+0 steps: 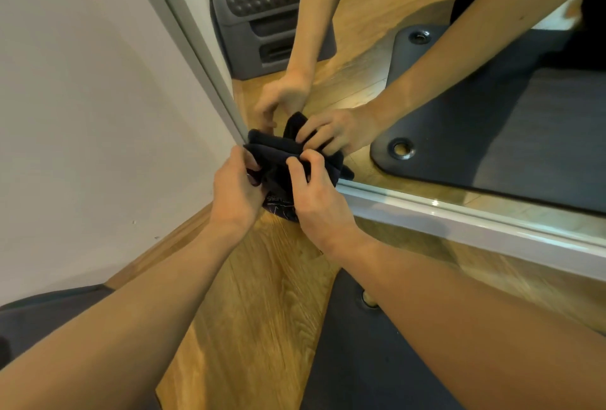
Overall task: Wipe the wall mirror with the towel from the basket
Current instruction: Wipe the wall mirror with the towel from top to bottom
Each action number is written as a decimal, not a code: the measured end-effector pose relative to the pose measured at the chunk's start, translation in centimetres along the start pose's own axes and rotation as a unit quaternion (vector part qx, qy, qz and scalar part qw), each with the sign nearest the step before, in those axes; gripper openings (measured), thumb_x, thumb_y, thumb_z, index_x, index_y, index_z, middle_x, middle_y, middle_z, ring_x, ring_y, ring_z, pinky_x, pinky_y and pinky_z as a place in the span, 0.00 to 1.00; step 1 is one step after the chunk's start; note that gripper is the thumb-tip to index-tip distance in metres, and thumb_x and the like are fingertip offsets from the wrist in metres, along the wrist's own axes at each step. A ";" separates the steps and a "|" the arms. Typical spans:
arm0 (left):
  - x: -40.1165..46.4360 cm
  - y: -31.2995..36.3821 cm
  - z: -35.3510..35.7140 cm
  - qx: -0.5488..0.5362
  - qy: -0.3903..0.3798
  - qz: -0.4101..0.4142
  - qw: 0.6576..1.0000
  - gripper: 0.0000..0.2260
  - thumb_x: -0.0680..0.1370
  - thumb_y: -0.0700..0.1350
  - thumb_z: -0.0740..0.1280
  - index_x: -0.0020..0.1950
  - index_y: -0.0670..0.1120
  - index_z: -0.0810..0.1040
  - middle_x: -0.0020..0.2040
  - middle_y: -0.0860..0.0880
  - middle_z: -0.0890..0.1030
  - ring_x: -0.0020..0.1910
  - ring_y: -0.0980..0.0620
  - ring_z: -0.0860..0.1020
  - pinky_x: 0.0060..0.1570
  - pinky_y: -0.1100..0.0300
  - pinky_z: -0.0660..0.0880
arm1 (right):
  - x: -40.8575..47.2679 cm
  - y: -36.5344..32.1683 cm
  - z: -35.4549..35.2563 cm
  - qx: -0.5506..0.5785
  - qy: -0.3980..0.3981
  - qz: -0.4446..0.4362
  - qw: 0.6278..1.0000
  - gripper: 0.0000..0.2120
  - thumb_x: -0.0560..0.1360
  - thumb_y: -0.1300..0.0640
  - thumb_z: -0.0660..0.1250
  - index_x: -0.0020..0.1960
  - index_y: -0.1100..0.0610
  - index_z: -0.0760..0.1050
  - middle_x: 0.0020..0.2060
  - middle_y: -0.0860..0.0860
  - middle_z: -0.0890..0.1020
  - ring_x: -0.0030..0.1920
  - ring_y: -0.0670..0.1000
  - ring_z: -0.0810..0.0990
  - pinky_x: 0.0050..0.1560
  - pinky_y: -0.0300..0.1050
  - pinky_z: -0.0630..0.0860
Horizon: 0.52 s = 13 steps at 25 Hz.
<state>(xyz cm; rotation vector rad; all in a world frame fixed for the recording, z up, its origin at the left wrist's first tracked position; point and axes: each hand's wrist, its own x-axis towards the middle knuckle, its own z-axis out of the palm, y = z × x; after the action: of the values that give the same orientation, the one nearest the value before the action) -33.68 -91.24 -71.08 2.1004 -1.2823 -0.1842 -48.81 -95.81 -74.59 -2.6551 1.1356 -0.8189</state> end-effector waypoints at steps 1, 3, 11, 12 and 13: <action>0.2 0.4 0.1 -0.012 0.026 -0.010 1.000 0.16 0.73 0.34 0.73 0.56 0.45 0.72 0.53 0.47 0.76 0.46 0.50 0.75 0.45 0.55 0.79 | 0.0 0.0 0.0 -0.016 0.003 0.000 1.000 0.23 0.79 0.67 0.66 0.73 0.62 0.69 0.66 0.61 0.73 0.50 0.56 0.80 0.37 0.45 0.82; 0.2 0.9 0.6 0.030 0.040 -0.008 0.999 0.18 0.75 0.35 0.71 0.62 0.44 0.72 0.58 0.45 0.70 0.48 0.51 0.72 0.50 0.58 0.77 | 0.2 -0.1 -0.1 -0.021 -0.027 0.006 0.999 0.25 0.78 0.68 0.67 0.74 0.64 0.67 0.64 0.60 0.74 0.52 0.55 0.79 0.38 0.46 0.84; -1.5 5.8 -2.4 0.103 -0.115 0.000 0.988 0.10 0.77 0.33 0.66 0.55 0.45 0.76 0.50 0.49 0.74 0.50 0.51 0.74 0.50 0.61 0.69 | 0.9 -0.3 -7.3 0.045 -0.207 0.123 0.969 0.21 0.77 0.63 0.71 0.67 0.57 0.71 0.65 0.54 0.68 0.62 0.58 0.70 0.55 0.53 0.79; -1.9 7.1 -3.3 0.109 -0.149 -0.007 0.983 0.10 0.78 0.33 0.66 0.54 0.46 0.76 0.49 0.49 0.75 0.49 0.52 0.74 0.50 0.61 0.69 | 0.5 0.0 -8.9 0.049 -0.227 0.133 0.964 0.22 0.76 0.62 0.71 0.69 0.56 0.70 0.66 0.53 0.68 0.64 0.57 0.70 0.57 0.54 0.79; -2.5 8.4 -3.9 0.111 -0.181 -0.024 0.977 0.09 0.78 0.34 0.67 0.52 0.46 0.75 0.48 0.48 0.76 0.49 0.51 0.74 0.50 0.60 0.71 | -0.2 0.3 -10.6 0.056 -0.243 0.143 0.958 0.23 0.76 0.62 0.71 0.69 0.55 0.70 0.65 0.53 0.69 0.65 0.57 0.69 0.58 0.54 0.79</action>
<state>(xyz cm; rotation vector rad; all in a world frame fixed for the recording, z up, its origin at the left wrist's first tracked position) -39.49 -89.83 -63.58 2.3653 -1.5209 -0.4830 -54.74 -95.04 -65.88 -2.3269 1.2429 -0.1551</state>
